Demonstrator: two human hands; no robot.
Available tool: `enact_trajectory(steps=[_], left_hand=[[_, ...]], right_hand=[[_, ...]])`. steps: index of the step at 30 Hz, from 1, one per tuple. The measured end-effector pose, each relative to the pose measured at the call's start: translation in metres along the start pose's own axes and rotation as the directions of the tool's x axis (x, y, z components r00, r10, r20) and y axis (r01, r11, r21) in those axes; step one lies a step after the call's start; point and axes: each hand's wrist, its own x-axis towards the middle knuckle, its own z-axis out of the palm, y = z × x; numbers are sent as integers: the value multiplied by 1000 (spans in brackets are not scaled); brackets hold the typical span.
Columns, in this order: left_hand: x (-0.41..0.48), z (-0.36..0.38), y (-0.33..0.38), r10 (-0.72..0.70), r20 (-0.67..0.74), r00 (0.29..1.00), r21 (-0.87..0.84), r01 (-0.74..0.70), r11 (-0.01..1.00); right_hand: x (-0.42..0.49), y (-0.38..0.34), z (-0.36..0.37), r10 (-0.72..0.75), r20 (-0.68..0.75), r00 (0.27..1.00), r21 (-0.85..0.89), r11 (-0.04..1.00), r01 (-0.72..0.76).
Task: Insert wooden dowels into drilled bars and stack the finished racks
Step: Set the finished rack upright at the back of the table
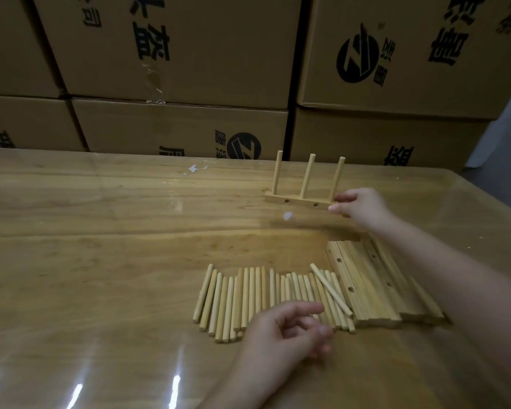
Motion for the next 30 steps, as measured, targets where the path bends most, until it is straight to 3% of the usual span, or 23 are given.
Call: enact_trajectory(steps=[8, 12, 19, 30], left_hand=[[0, -2, 1, -57, 16, 998, -24, 57, 998], [1, -1, 3, 1, 9, 1000, -51, 0, 999], [6, -1, 6, 62, -38, 997, -184, -68, 981], [3, -2, 1, 84, -12, 996, -166, -85, 983]], right_hand=[[66, -5, 42, 72, -6, 997, -98, 993, -72], [83, -4, 55, 90, -15, 996, -105, 990, -92], [98, -1, 65, 38, -38, 999, -158, 986, -43], [108, -4, 73, -5, -41, 999, -194, 981, -3]])
